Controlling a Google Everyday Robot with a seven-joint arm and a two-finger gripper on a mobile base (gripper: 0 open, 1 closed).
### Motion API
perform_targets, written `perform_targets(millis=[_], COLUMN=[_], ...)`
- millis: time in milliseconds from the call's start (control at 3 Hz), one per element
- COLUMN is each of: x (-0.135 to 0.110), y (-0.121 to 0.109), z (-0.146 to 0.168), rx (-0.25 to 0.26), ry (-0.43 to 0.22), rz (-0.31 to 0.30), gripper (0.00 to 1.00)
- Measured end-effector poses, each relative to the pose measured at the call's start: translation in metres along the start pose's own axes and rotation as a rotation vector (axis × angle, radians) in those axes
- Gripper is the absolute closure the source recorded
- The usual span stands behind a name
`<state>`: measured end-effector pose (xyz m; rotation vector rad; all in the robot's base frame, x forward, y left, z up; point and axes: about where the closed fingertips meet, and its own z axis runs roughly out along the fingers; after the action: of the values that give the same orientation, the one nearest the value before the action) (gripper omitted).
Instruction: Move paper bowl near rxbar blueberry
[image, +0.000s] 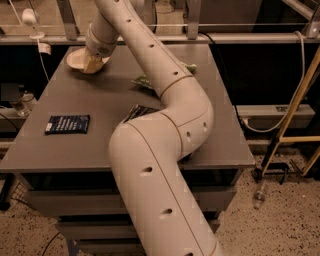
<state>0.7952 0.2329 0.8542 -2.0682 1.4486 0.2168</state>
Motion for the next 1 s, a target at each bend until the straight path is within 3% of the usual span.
perform_targets(millis=[333,1000], x=[-0.001,-0.005], y=[0.0,0.008], z=[0.002,-0.079], rx=[-0.003,0.038], ry=[-0.008,-0.036], rz=[-0.002,-0.042], gripper=[1.0,1.0])
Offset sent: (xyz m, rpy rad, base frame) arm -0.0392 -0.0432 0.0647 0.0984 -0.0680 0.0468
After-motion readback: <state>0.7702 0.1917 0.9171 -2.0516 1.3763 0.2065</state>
